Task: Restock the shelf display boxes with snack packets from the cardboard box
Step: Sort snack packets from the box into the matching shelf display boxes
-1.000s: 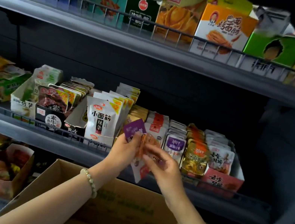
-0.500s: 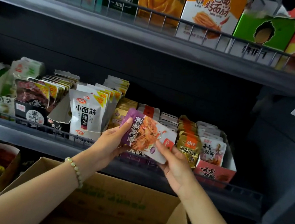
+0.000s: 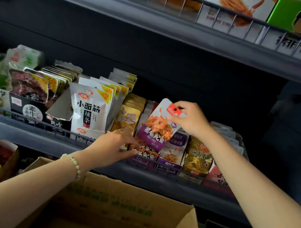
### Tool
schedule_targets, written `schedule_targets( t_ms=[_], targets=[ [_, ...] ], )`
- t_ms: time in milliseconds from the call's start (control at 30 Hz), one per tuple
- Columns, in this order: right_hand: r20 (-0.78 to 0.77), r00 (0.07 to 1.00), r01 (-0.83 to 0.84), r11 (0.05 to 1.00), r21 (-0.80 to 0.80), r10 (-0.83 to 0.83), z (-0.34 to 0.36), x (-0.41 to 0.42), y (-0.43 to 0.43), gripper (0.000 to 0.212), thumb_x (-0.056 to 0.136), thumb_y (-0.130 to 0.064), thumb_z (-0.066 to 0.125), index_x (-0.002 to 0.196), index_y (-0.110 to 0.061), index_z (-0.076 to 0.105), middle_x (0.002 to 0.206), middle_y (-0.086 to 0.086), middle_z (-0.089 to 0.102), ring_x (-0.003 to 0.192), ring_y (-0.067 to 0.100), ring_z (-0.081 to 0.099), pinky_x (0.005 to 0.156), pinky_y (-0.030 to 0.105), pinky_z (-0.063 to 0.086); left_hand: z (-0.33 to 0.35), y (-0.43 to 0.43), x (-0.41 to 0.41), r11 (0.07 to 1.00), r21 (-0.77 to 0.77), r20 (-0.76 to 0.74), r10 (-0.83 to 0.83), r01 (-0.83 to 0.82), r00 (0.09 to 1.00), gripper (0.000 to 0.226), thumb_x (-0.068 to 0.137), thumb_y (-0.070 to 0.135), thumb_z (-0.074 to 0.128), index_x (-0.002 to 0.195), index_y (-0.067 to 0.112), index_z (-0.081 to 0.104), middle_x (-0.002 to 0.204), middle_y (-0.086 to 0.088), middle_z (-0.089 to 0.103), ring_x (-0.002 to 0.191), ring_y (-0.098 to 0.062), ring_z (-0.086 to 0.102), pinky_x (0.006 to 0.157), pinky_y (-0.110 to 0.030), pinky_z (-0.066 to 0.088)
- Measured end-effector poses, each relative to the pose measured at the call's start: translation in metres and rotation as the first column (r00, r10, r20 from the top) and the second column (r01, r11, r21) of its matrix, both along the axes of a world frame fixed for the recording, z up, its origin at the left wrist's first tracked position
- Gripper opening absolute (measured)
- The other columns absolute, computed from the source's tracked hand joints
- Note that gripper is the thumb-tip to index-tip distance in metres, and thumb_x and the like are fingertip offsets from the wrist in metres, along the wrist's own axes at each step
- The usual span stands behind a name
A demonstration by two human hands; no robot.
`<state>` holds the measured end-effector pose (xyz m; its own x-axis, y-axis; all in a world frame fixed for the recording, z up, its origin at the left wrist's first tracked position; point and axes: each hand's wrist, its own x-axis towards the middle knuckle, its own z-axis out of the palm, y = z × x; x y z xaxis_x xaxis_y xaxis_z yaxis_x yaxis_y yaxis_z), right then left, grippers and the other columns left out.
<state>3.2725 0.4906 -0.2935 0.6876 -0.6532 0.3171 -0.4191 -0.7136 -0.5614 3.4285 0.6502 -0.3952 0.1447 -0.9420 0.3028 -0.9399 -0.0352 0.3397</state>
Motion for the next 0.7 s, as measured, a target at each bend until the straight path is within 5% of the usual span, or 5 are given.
schedule_targets(
  t_ms=[200,367,567,700],
  targets=[
    [-0.265,0.962,-0.107,0.983,-0.147,0.065,-0.031,0.036,0.003,0.039,0.081,-0.018,0.074,0.117,-0.020,0.059,0.116,0.001,0.063,0.106,0.020,0.058,0.089,0.036,0.050,-0.009,-0.002,0.001,0.997,-0.068,0.002,-0.030,0.030,1.000,0.037,0.093,0.044,0.054,0.127,0.031,0.060,0.130,0.011,0.057,0.121,-0.007,0.047,0.095,-0.025,0.042],
    [-0.275,0.961,-0.071,0.949,-0.307,-0.017,-0.041,0.035,-0.001,0.045,0.084,-0.022,0.071,0.127,-0.022,0.057,0.125,0.002,0.061,0.115,0.022,0.055,0.089,0.032,0.044,-0.013,-0.004,0.001,0.997,-0.064,0.010,-0.039,0.040,0.999,0.040,0.093,0.046,0.052,0.130,0.031,0.057,0.134,0.010,0.054,0.125,-0.009,0.045,0.099,-0.028,0.041],
    [-0.092,0.993,-0.095,0.966,-0.240,0.075,-0.035,-0.002,0.028,0.038,0.093,-0.027,0.060,0.131,-0.025,0.054,0.139,-0.005,0.051,0.128,0.012,0.045,0.104,0.027,0.034,-0.020,0.024,0.003,0.989,-0.146,-0.047,-0.045,0.037,0.998,0.050,0.093,0.046,0.052,0.141,0.034,0.044,0.148,0.013,0.039,0.137,-0.008,0.033,0.109,-0.032,0.033],
    [-0.024,0.984,-0.177,0.983,0.047,0.178,-0.077,-0.041,0.086,0.027,0.094,-0.032,0.057,0.120,-0.040,0.058,0.125,-0.013,0.058,0.114,0.002,0.053,0.099,0.026,0.043,-0.042,0.080,0.003,0.983,-0.181,-0.143,-0.046,0.020,0.989,0.047,0.091,0.054,0.046,0.133,0.034,0.051,0.134,0.024,0.041,0.126,0.005,0.034,0.102,-0.023,0.035]
  ],
)
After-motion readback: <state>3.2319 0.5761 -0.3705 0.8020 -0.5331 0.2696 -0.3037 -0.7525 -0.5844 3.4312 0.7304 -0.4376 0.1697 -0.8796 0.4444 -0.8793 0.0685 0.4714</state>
